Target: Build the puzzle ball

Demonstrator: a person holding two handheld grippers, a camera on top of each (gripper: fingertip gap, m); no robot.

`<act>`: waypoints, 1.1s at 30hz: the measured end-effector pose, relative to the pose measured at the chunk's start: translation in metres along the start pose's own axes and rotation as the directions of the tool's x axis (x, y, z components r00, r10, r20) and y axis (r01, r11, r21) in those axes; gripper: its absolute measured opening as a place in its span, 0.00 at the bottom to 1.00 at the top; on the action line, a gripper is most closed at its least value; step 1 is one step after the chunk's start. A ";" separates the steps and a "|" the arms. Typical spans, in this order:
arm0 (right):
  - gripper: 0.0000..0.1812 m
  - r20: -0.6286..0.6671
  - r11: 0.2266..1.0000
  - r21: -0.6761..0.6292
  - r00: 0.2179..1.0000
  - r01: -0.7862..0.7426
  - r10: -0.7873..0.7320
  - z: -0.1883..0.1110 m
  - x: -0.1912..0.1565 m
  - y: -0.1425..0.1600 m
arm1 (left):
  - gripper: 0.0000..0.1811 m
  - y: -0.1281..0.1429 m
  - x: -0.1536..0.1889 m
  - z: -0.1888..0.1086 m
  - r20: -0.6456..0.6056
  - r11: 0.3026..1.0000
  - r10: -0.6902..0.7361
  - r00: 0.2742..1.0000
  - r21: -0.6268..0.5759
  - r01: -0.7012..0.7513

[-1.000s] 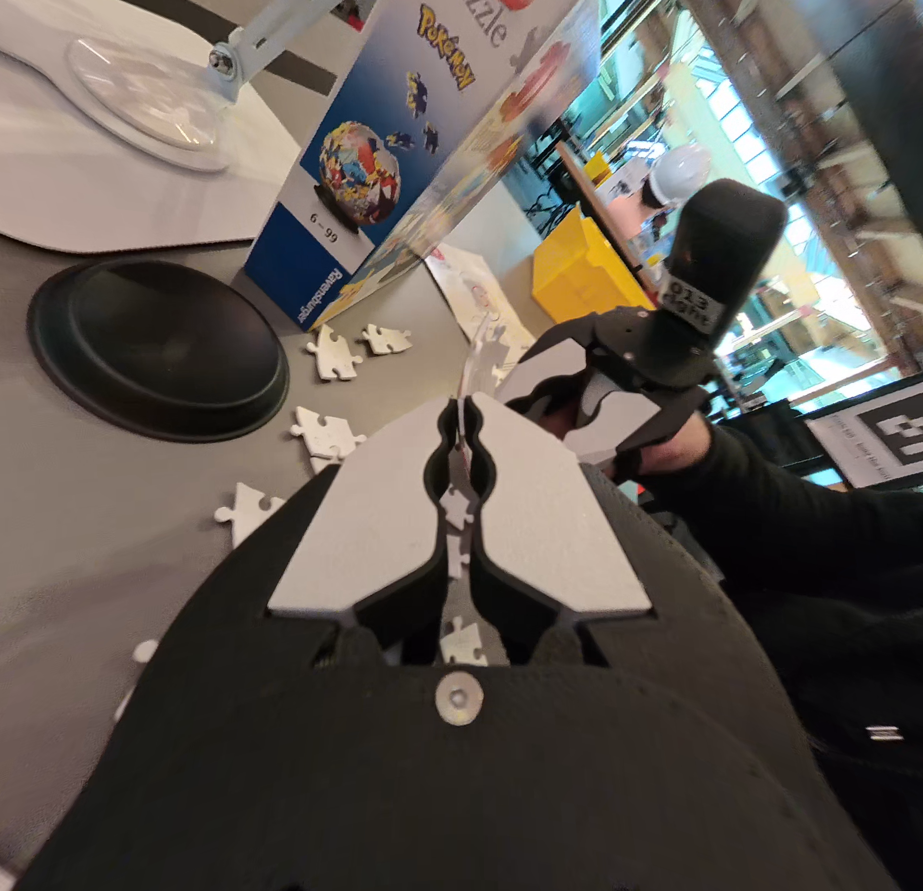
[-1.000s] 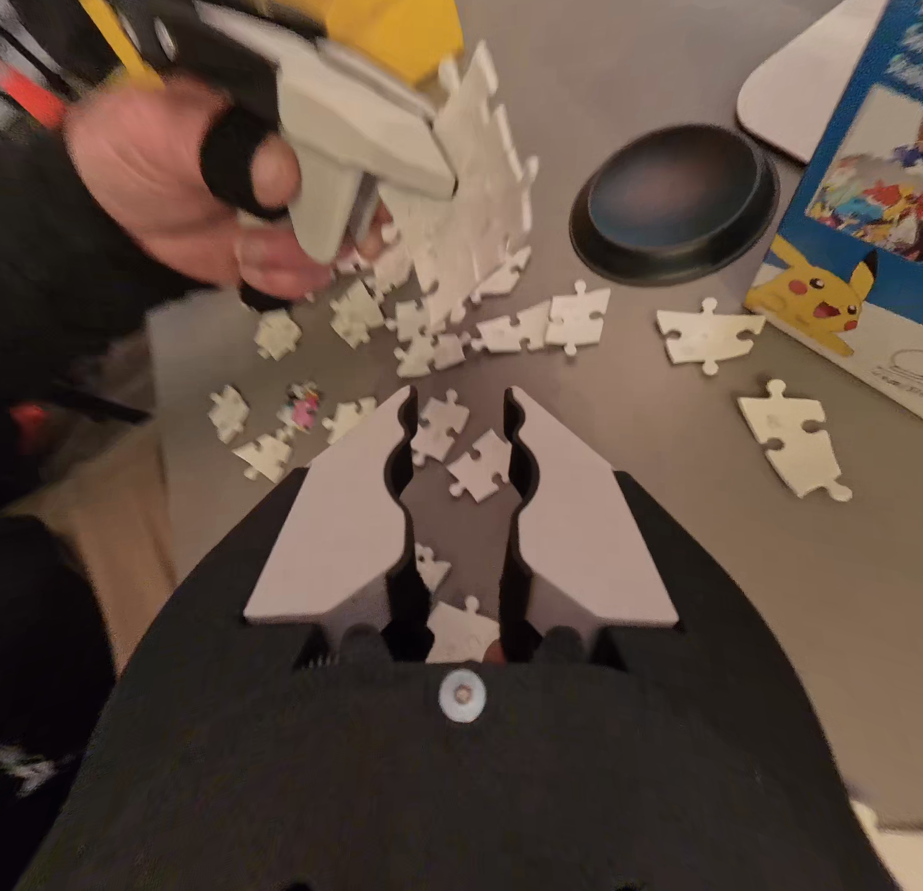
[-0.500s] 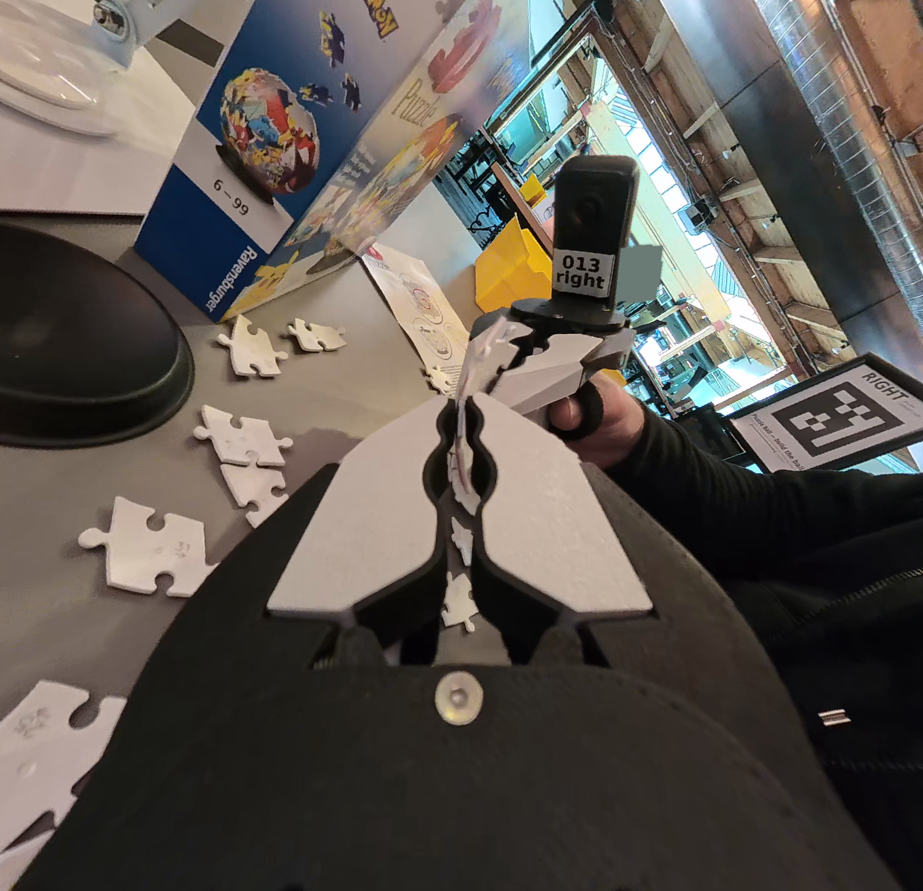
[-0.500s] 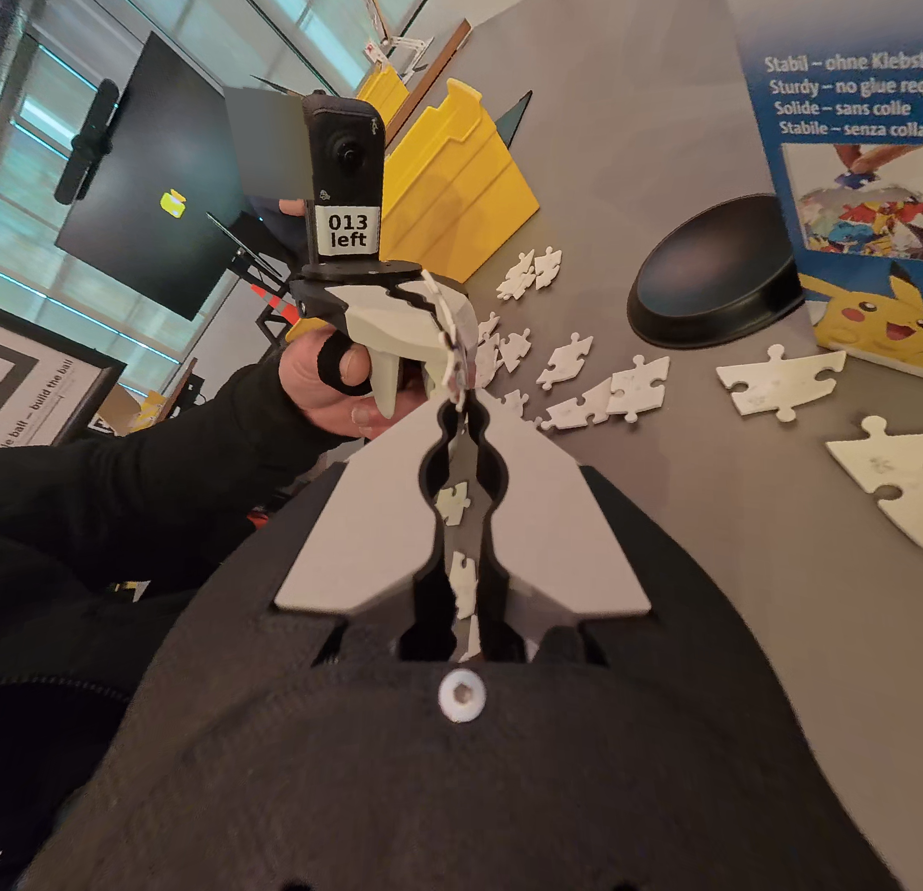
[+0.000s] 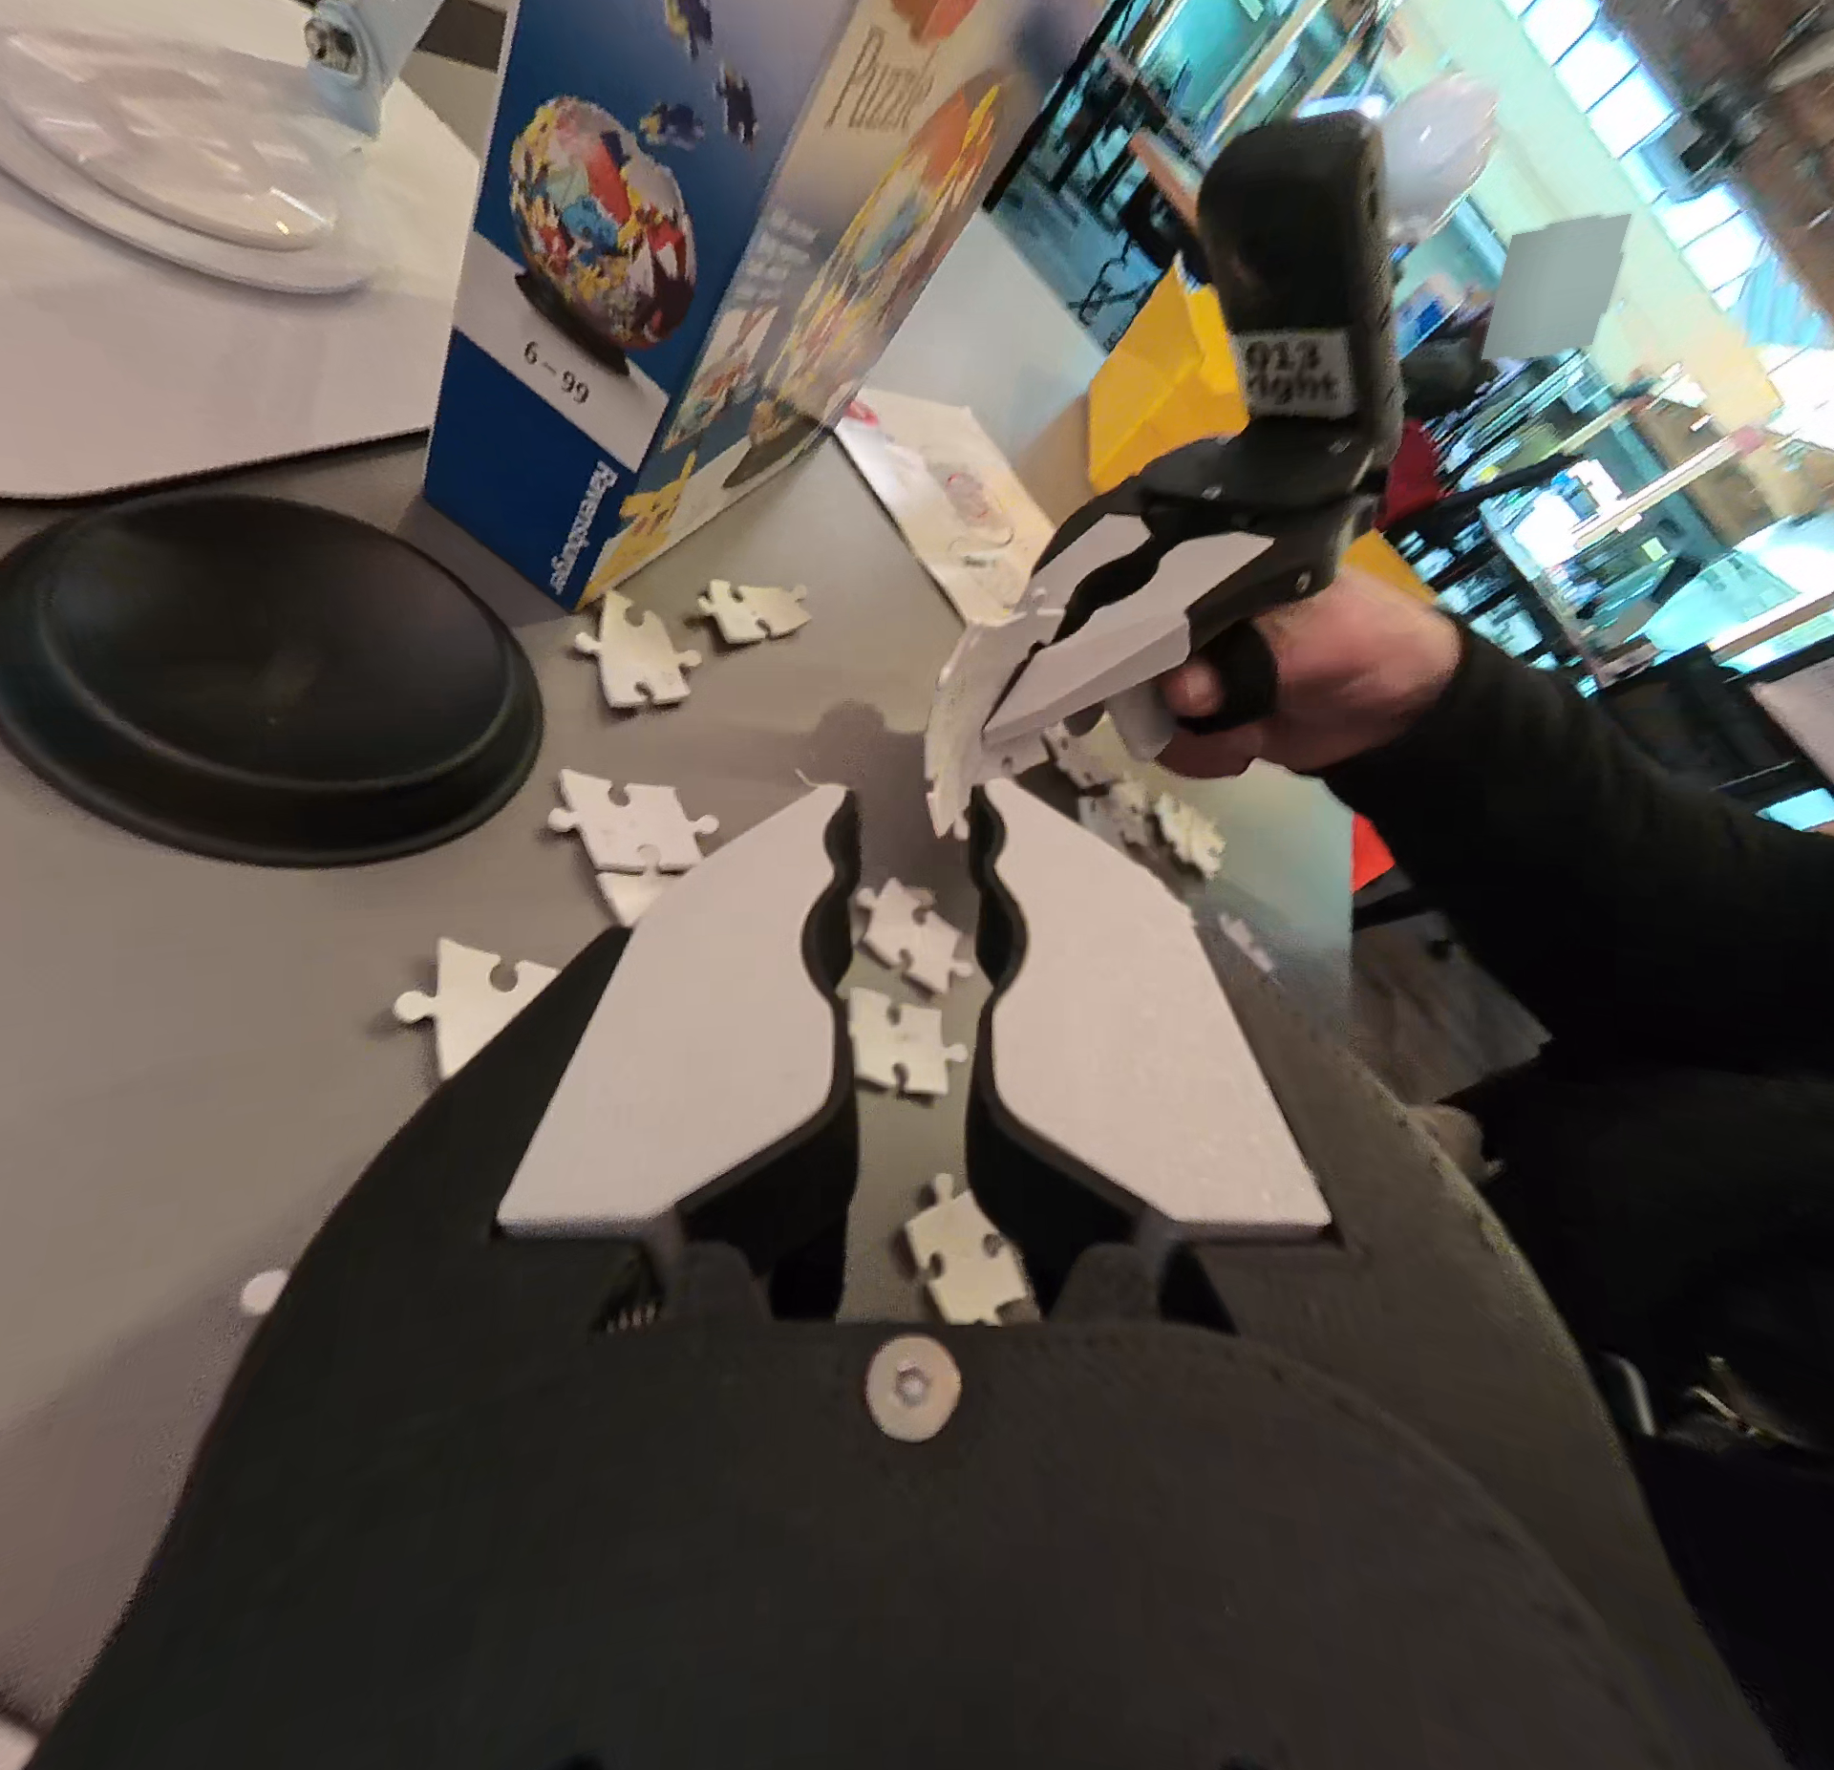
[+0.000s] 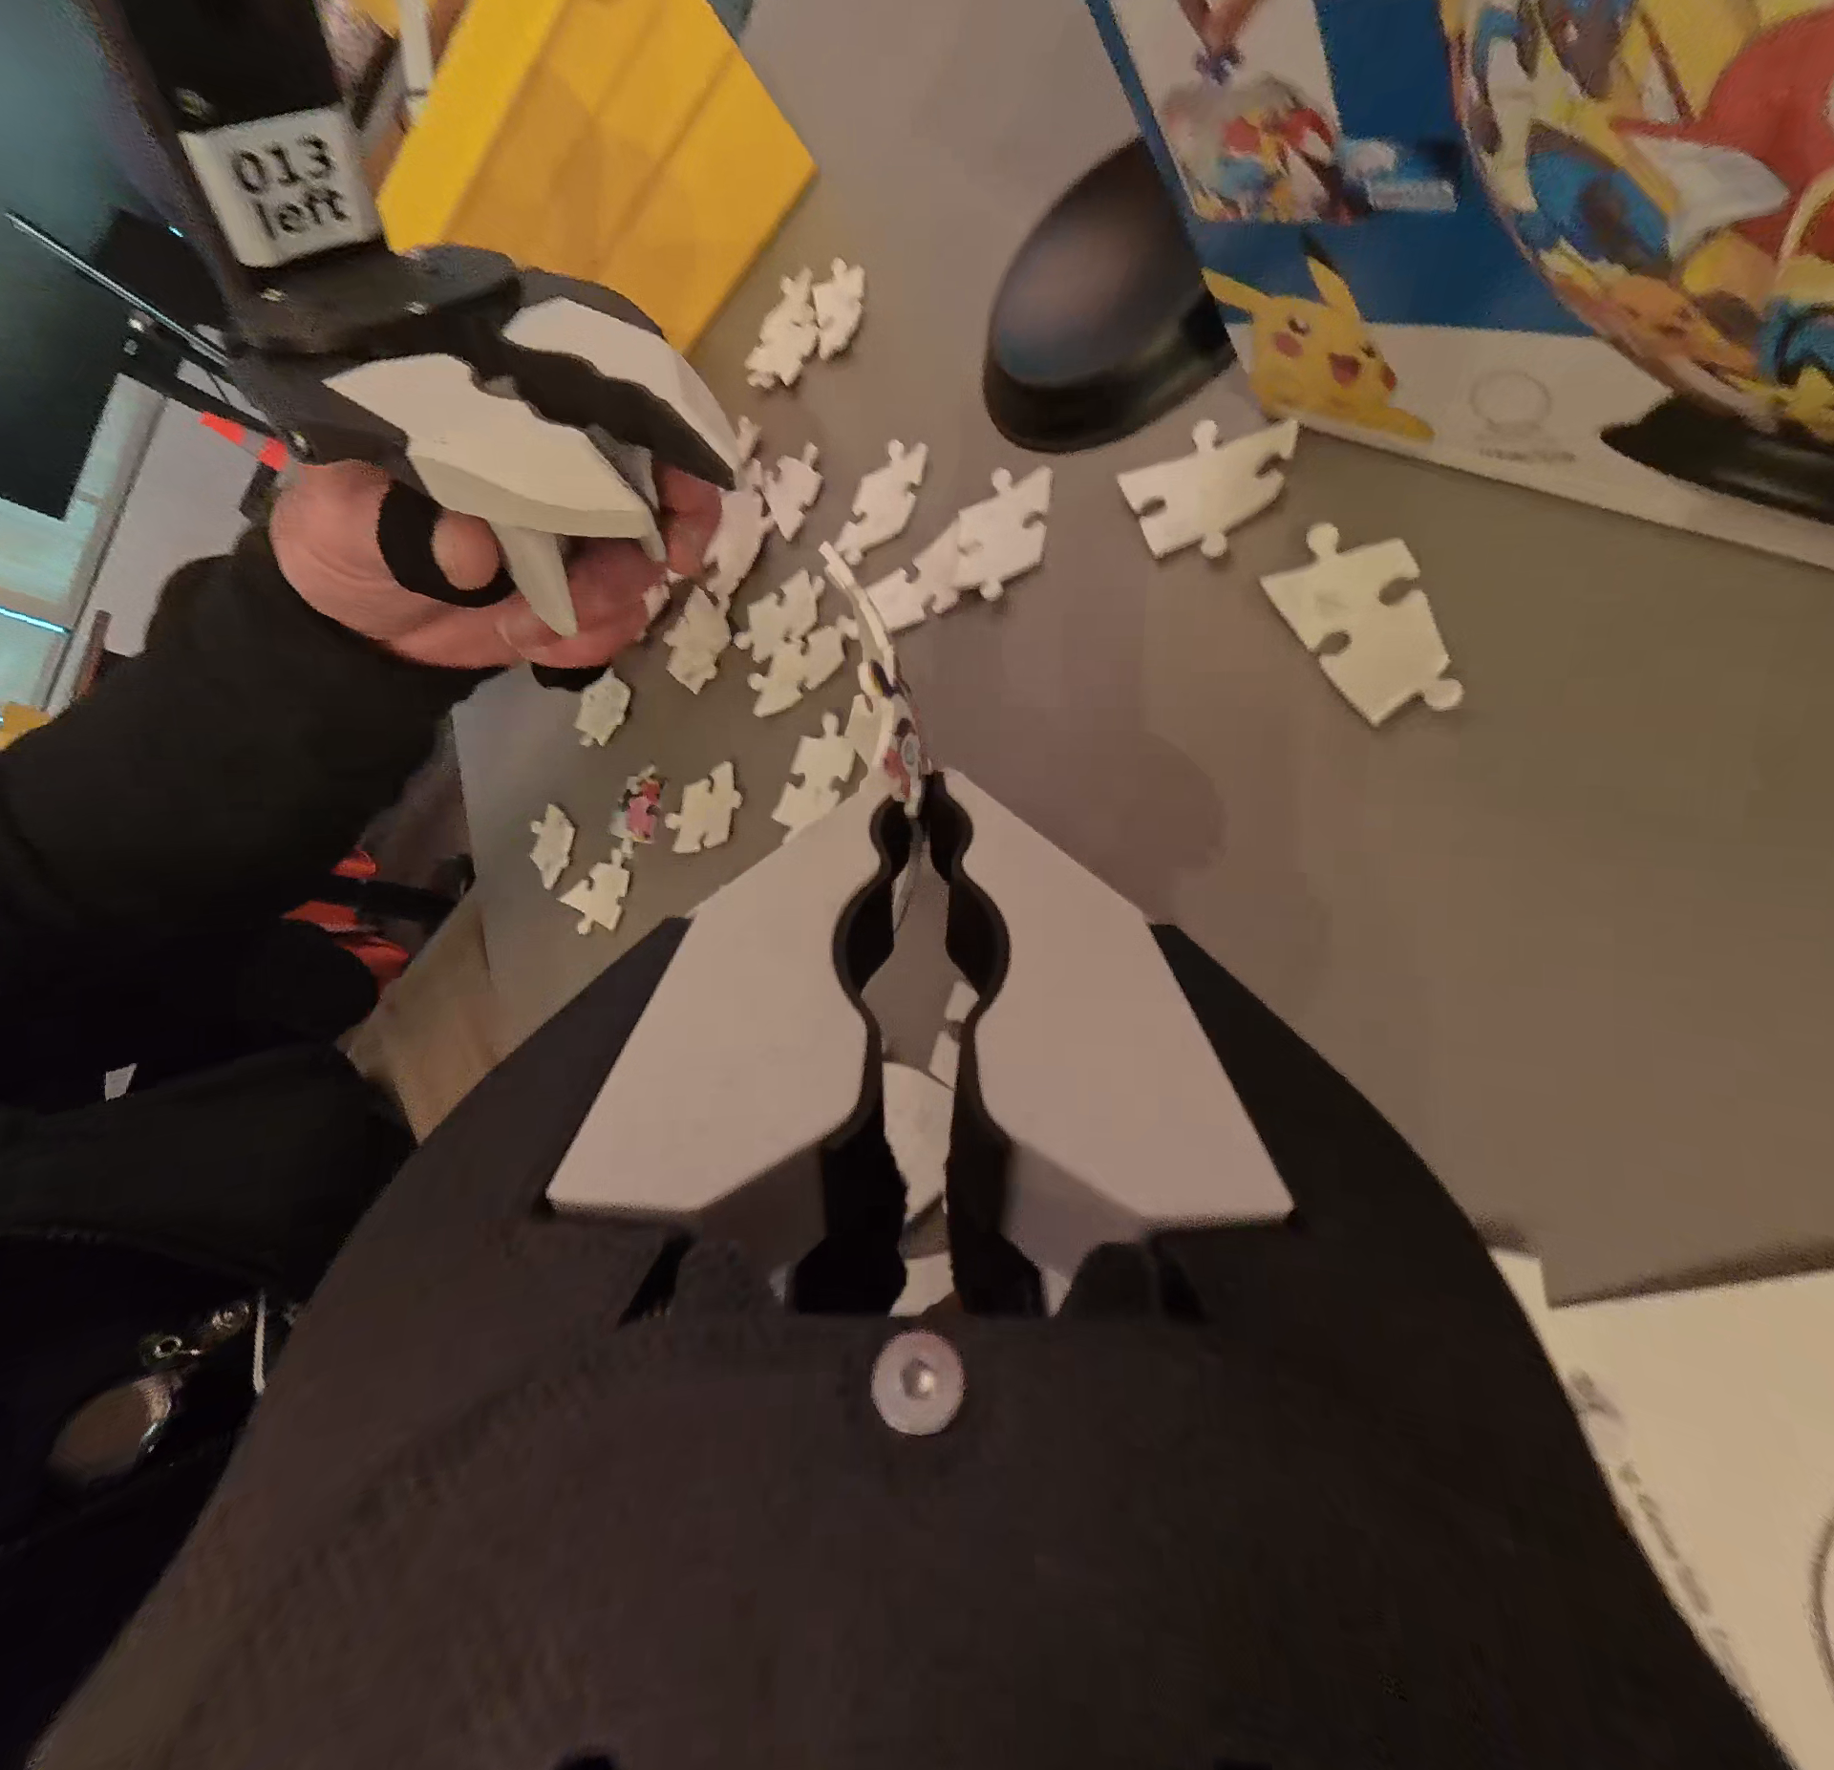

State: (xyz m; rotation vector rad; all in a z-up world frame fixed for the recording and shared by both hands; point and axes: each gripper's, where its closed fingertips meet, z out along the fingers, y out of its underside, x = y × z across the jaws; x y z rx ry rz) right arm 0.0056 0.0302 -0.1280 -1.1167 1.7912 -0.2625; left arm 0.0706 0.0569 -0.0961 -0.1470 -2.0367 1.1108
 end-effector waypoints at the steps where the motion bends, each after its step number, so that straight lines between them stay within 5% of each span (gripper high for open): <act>1: 0.00 -0.013 1.000 -0.018 1.000 -0.005 0.005 0.001 0.004 0.003 | 0.11 0.003 -0.002 0.001 0.017 1.000 0.015 1.000 -0.020 -0.015; 12: 0.05 -0.181 0.993 -0.114 0.982 0.025 -0.046 0.012 0.032 0.018 | 0.10 0.023 -0.026 0.003 0.161 0.986 0.099 0.982 -0.151 -0.074; 33: 0.09 -0.276 0.992 -0.106 0.957 0.064 -0.091 -0.012 0.051 0.013 | 0.08 0.023 -0.042 -0.007 0.242 0.978 0.148 0.959 -0.182 -0.105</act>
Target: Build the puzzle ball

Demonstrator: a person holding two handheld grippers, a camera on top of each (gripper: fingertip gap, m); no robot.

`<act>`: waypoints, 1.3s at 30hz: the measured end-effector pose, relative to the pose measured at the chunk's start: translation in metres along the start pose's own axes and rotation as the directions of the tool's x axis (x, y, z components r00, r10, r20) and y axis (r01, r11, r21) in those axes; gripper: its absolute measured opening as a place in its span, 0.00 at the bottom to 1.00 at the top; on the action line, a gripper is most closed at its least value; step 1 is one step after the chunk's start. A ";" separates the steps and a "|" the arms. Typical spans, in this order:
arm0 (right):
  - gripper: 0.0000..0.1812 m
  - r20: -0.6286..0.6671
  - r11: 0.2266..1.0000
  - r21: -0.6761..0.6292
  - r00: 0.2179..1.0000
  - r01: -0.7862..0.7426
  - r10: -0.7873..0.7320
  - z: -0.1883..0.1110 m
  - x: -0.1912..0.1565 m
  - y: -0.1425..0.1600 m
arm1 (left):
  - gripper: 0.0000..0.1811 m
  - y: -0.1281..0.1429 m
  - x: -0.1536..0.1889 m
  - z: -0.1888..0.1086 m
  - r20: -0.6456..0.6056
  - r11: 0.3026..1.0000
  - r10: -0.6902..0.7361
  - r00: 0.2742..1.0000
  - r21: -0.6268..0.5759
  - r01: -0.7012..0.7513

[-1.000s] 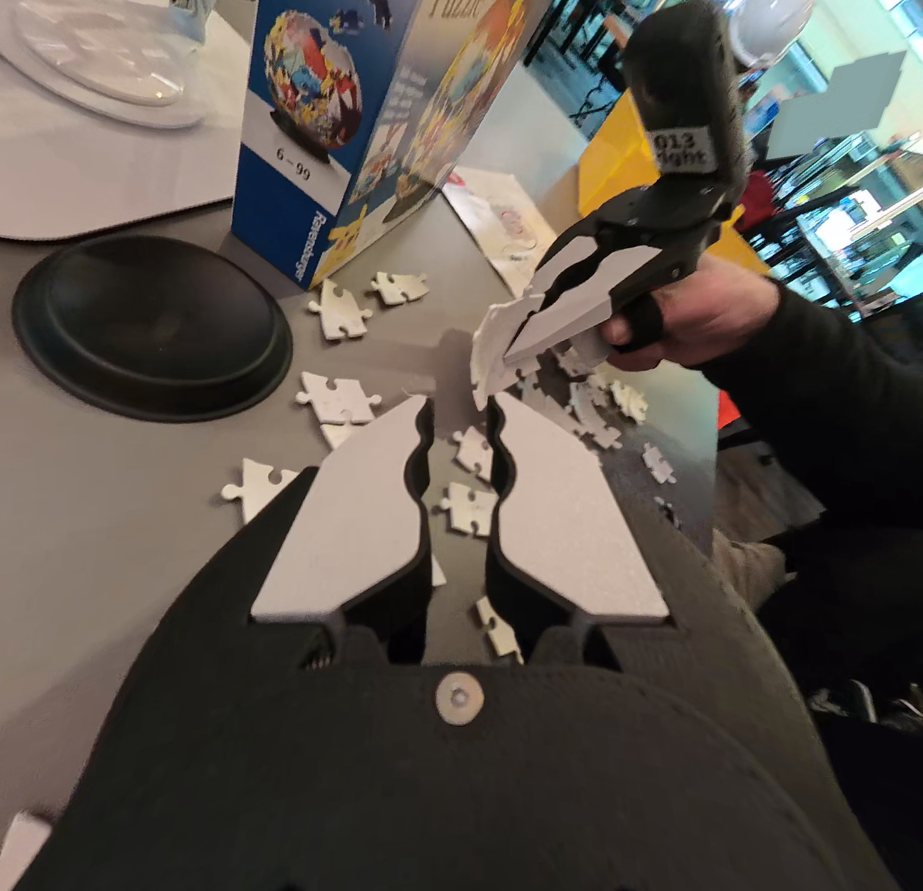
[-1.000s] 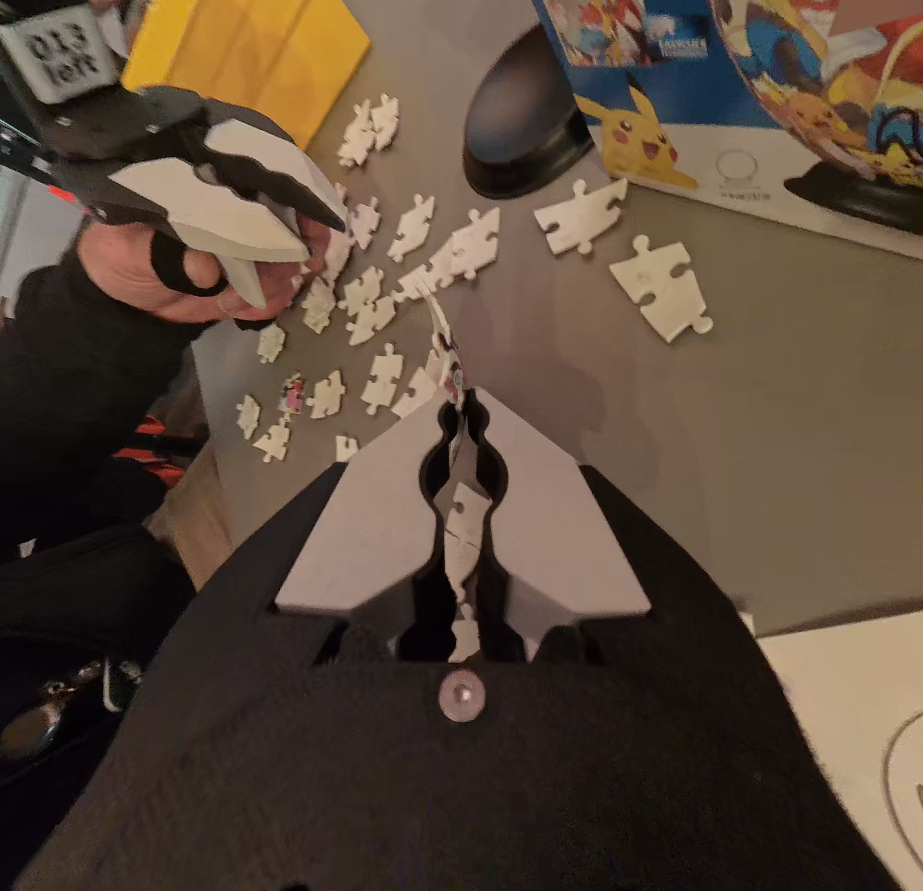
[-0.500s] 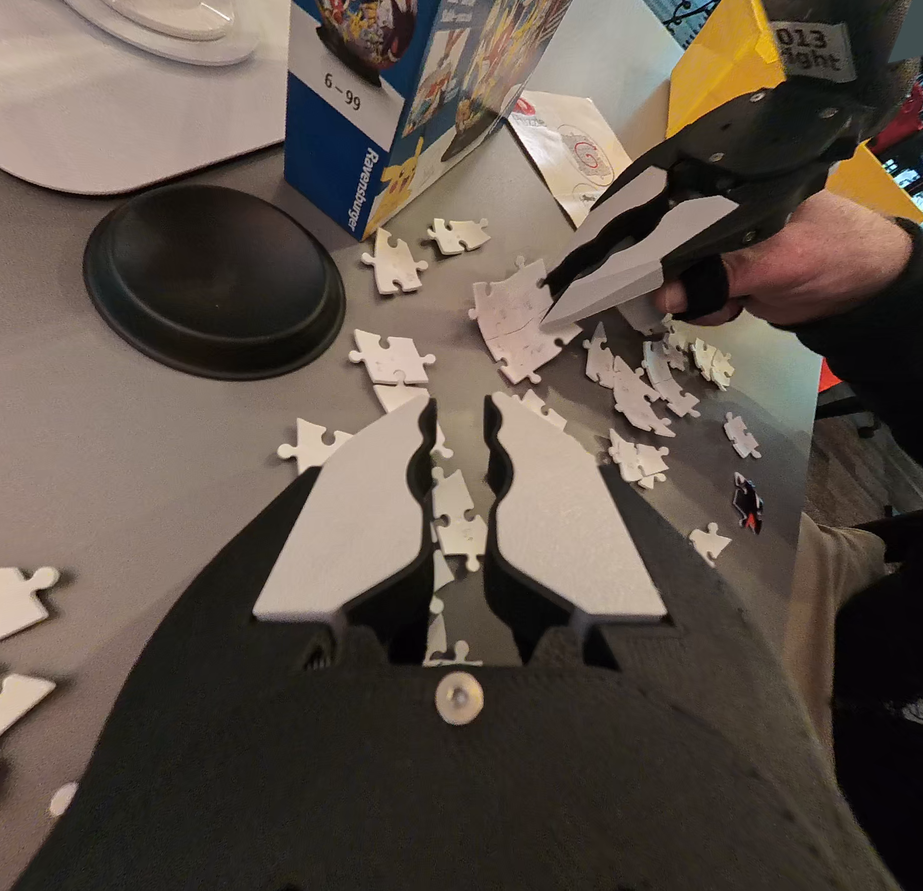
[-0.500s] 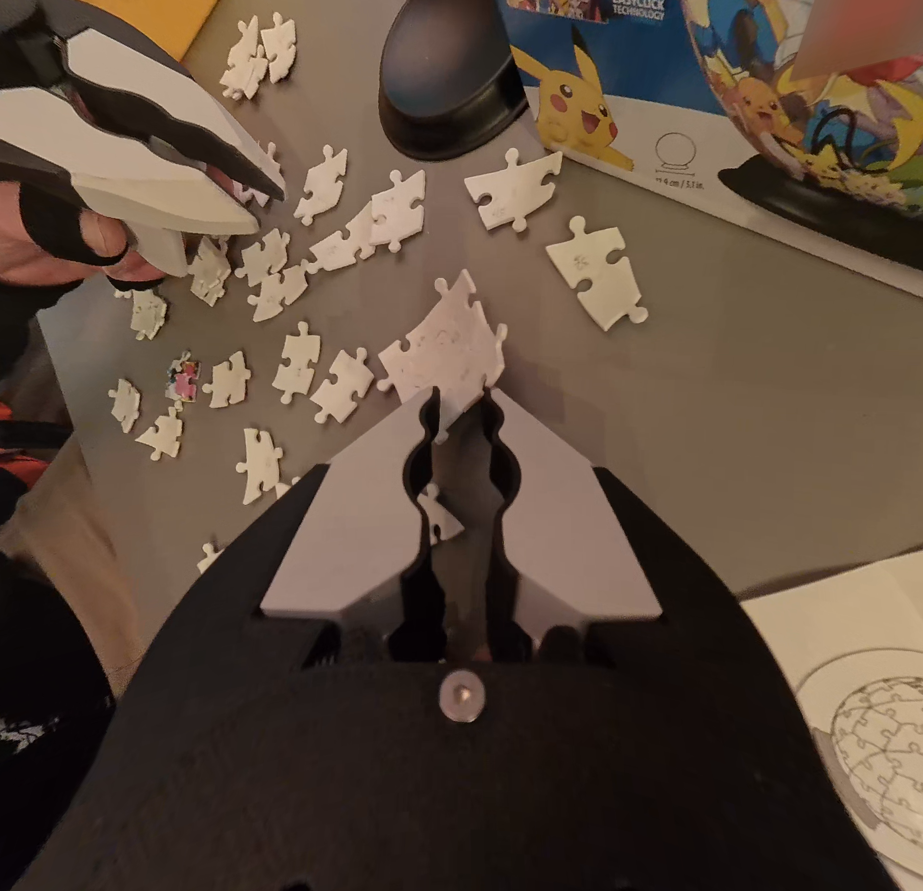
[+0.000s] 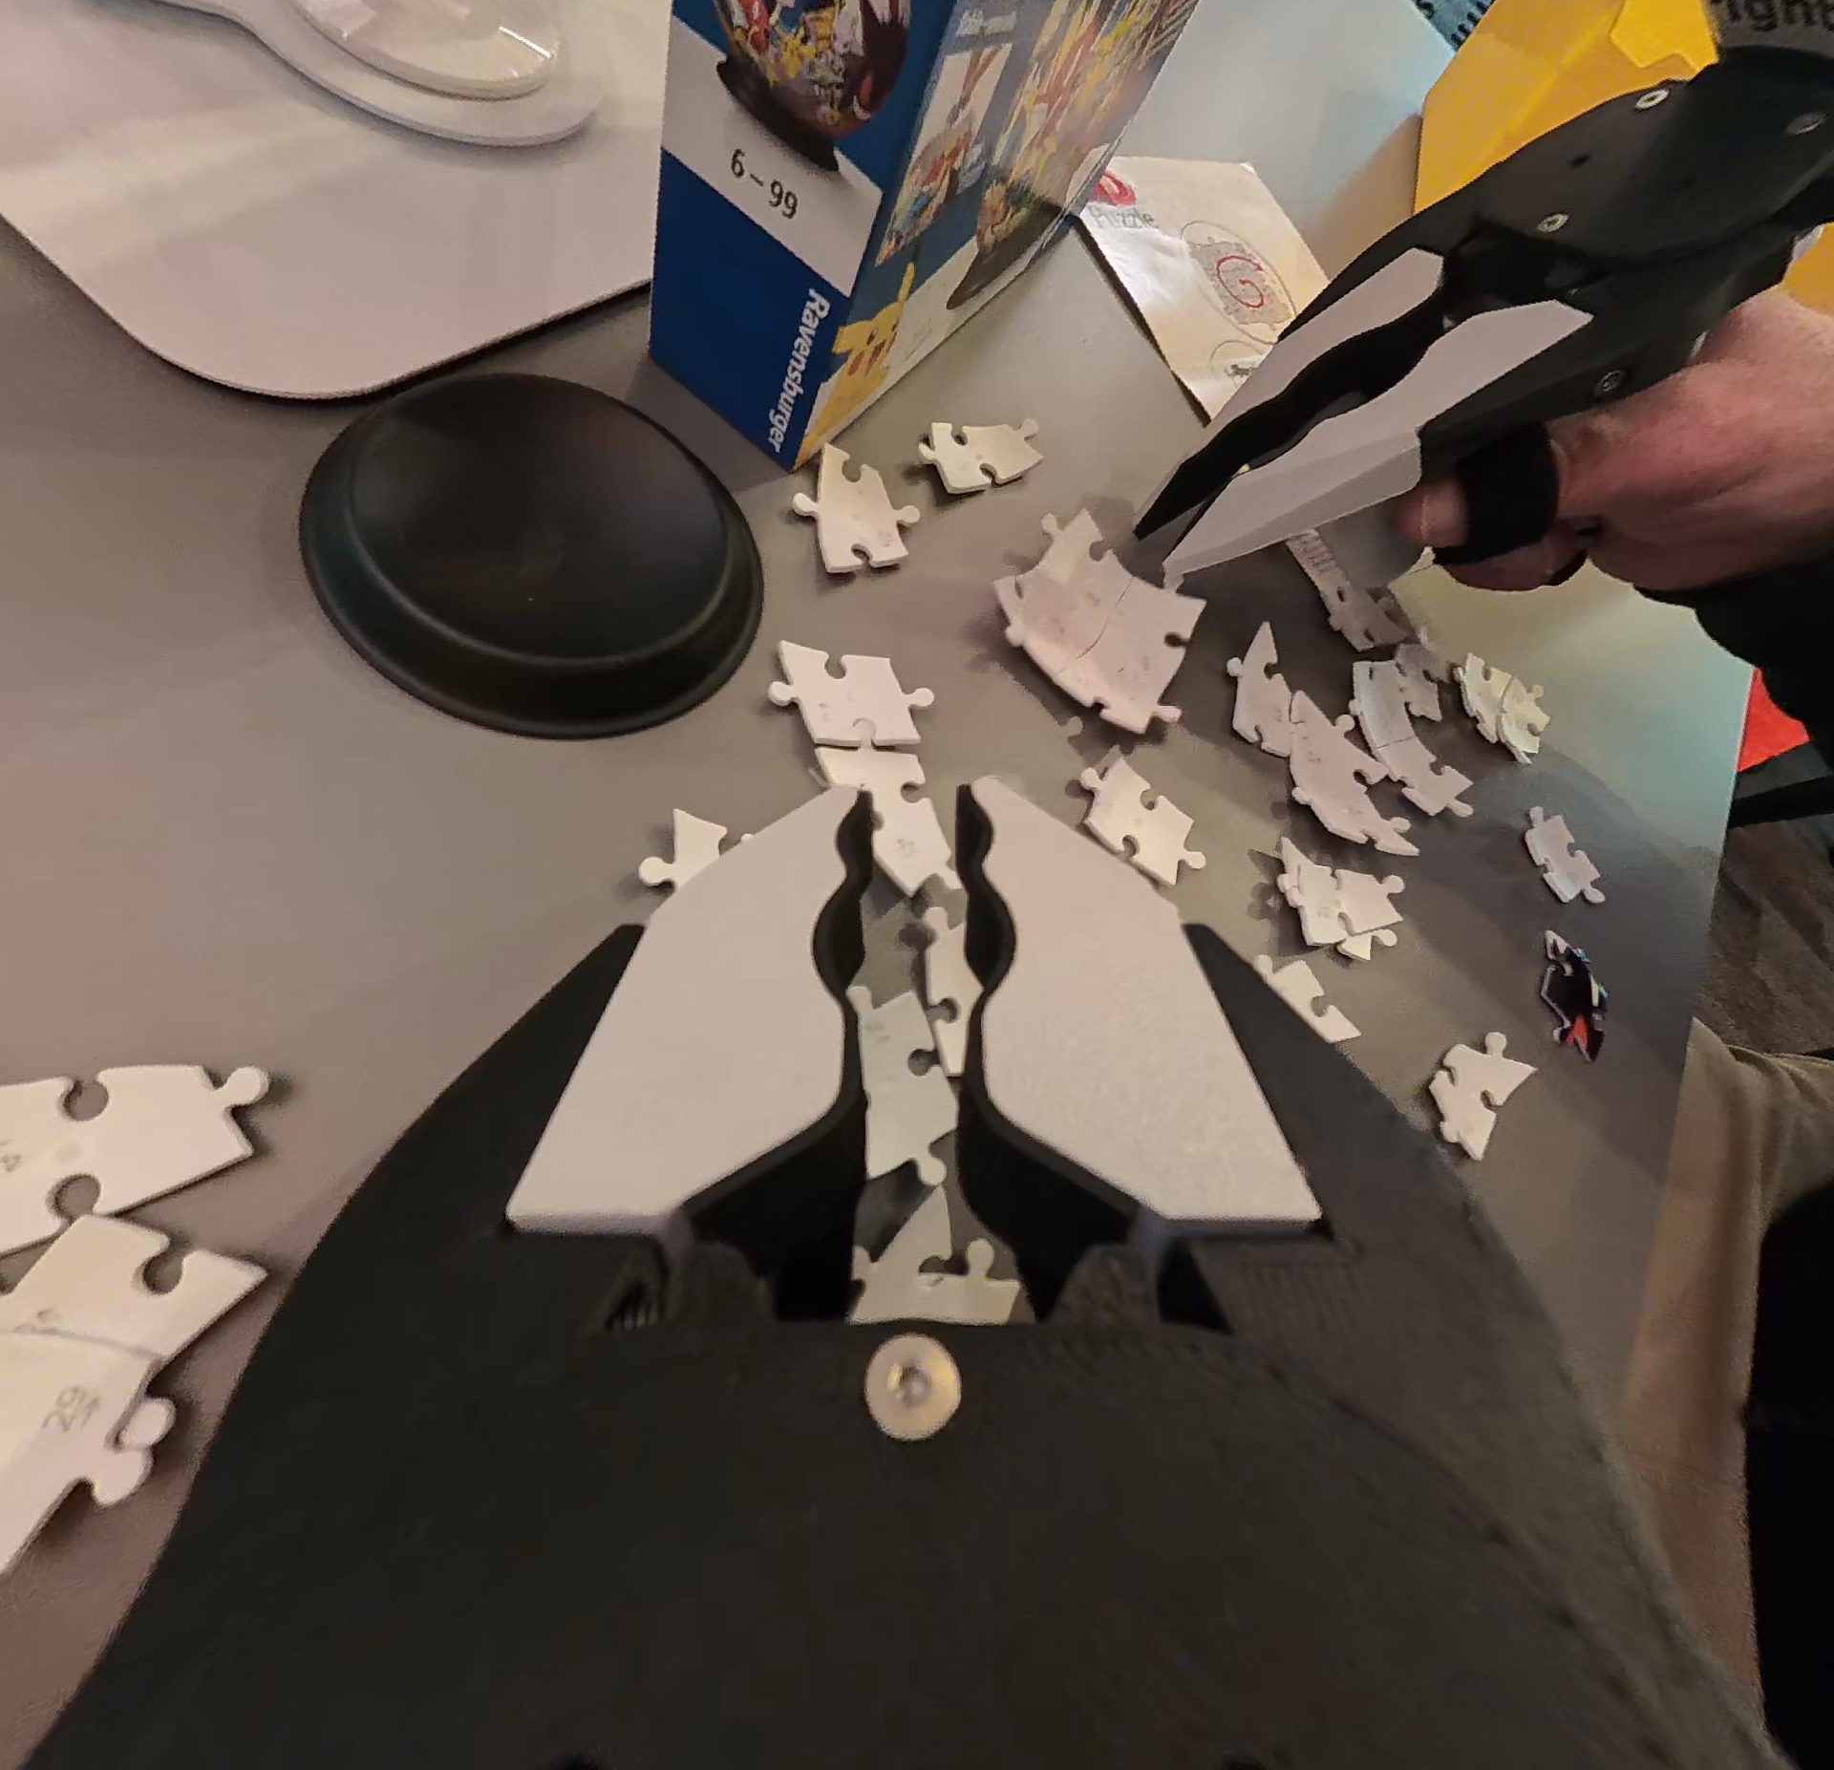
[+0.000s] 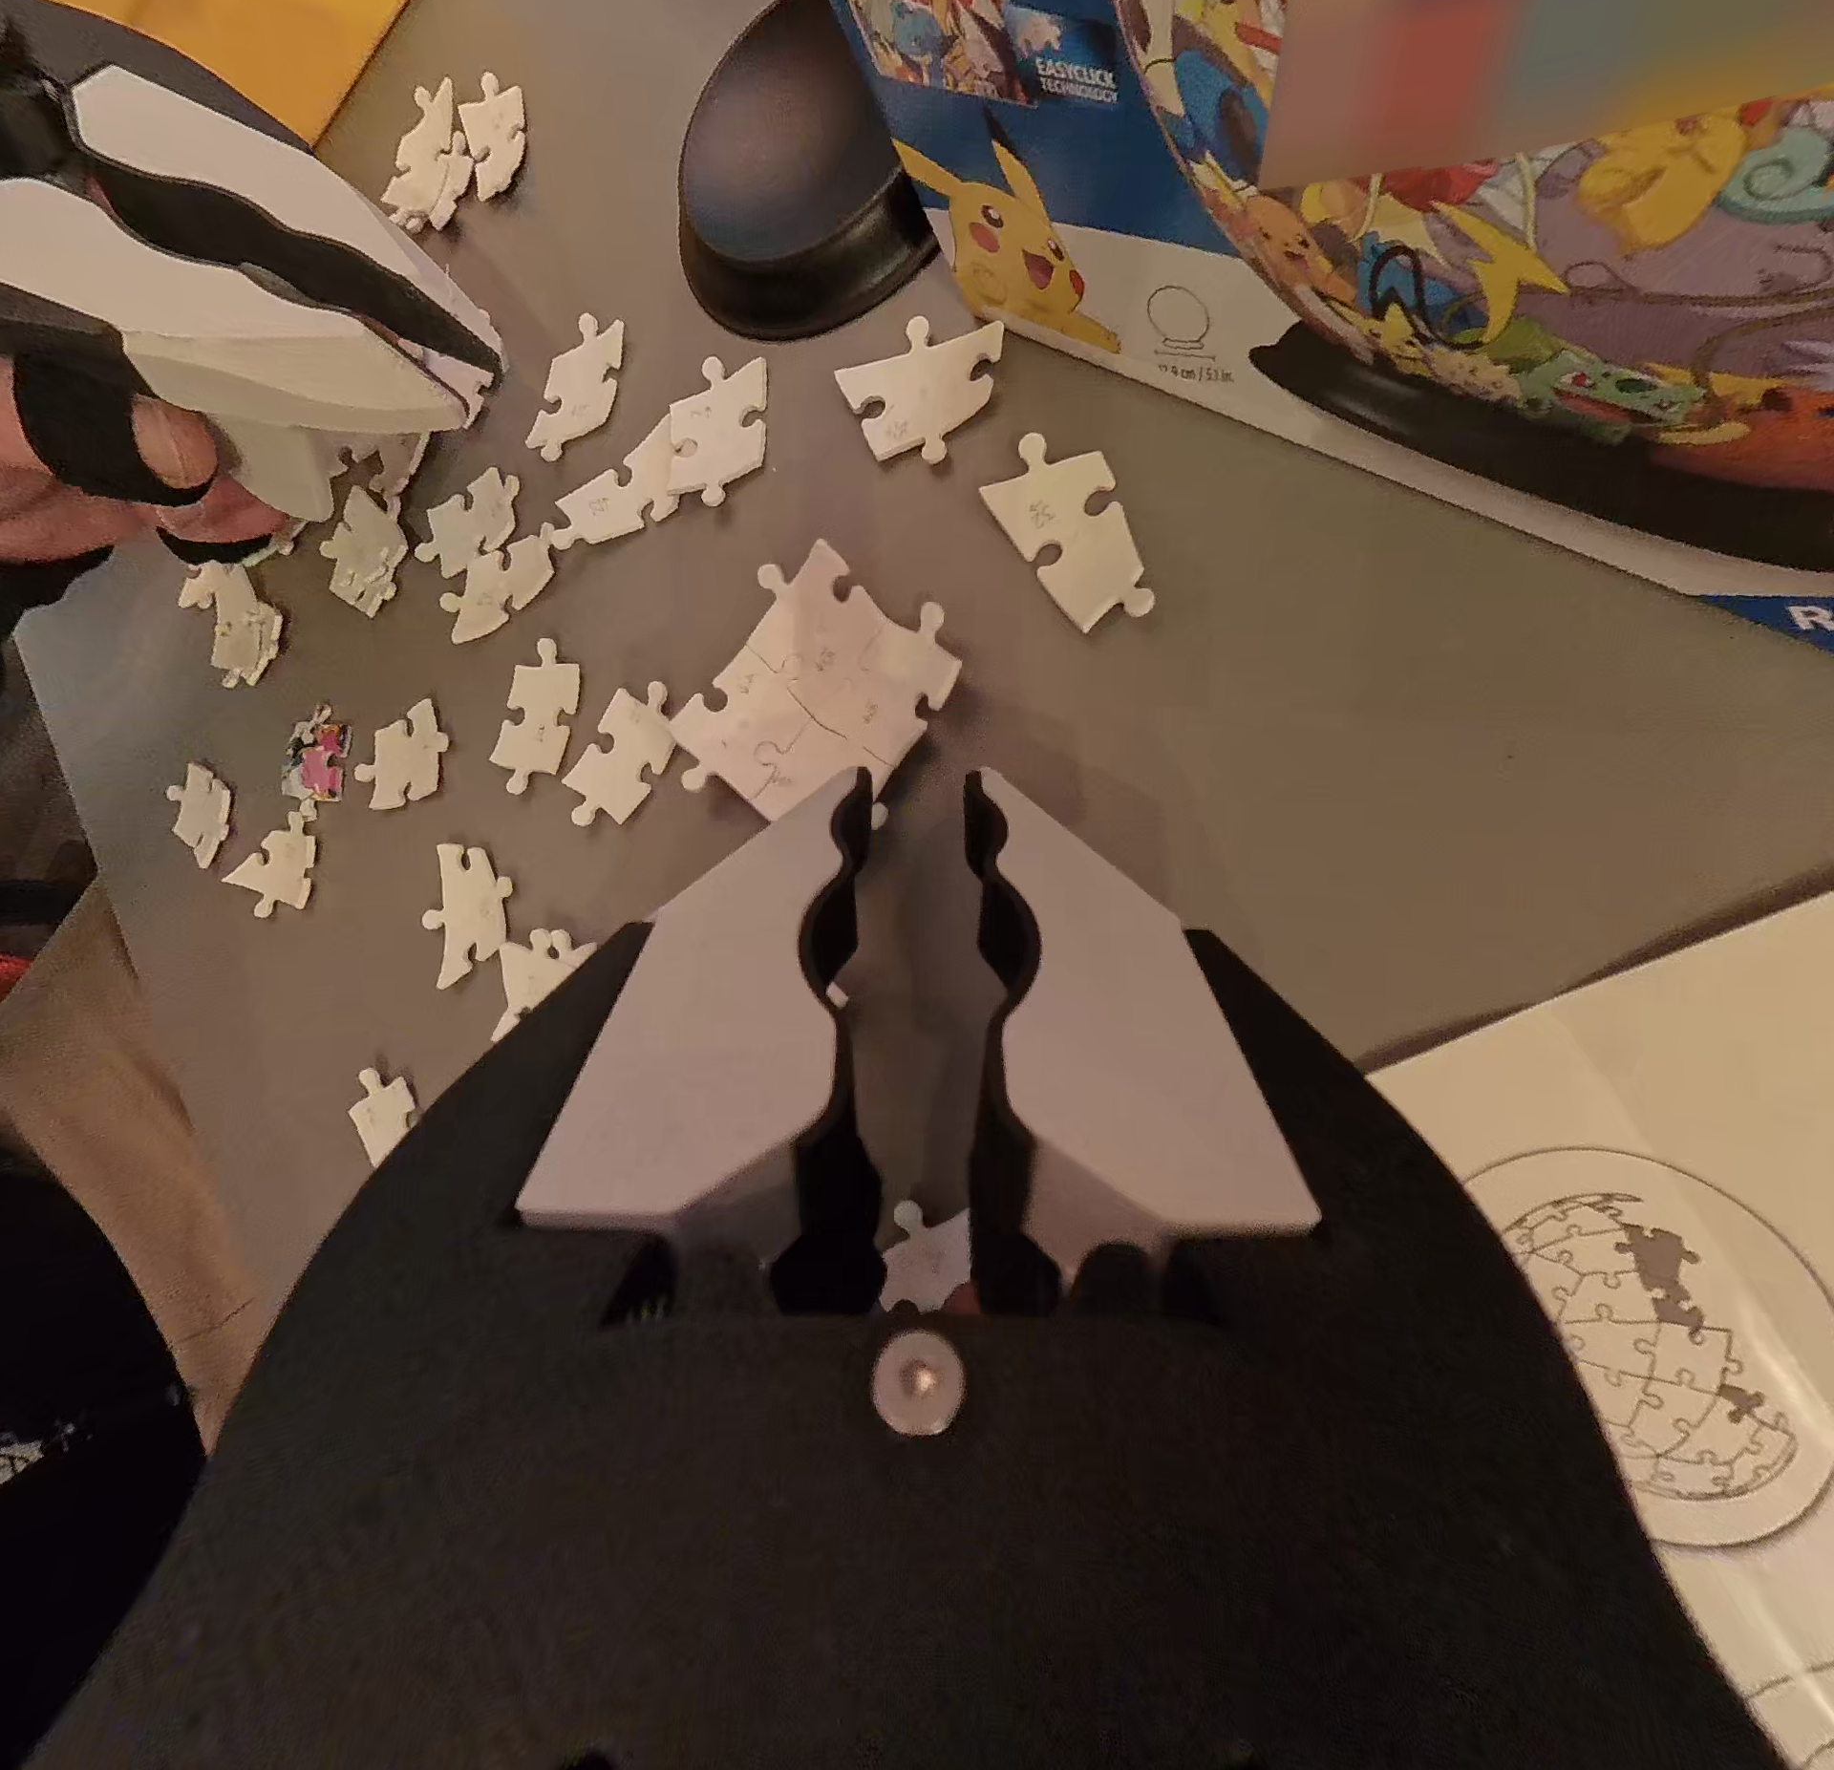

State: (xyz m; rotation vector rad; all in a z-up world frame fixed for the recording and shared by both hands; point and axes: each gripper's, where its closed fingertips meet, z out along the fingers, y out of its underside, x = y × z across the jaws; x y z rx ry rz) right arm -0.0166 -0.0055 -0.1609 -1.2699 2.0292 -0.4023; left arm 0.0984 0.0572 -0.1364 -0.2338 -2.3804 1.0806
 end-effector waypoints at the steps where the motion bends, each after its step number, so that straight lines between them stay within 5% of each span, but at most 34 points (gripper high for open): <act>1: 0.09 0.001 1.000 -0.004 1.000 0.003 -0.003 0.000 0.000 0.000 | 0.08 0.000 -0.001 0.000 0.003 1.000 0.002 1.000 -0.001 -0.002; 12: 0.06 0.040 0.999 -0.028 0.999 0.034 -0.033 0.017 -0.016 0.001 | 0.08 0.001 -0.001 0.001 0.005 1.000 0.011 1.000 -0.009 -0.011; 28: 0.09 0.025 0.999 0.052 1.000 0.009 -0.010 -0.010 -0.002 -0.008 | 0.08 0.002 -0.006 -0.005 0.035 0.997 0.062 0.997 -0.043 -0.060; 39: 0.11 0.068 0.983 -0.116 0.988 0.144 -0.137 -0.019 -0.012 0.023 | 0.09 0.010 0.010 0.003 -0.008 0.983 0.141 0.990 -0.115 -0.141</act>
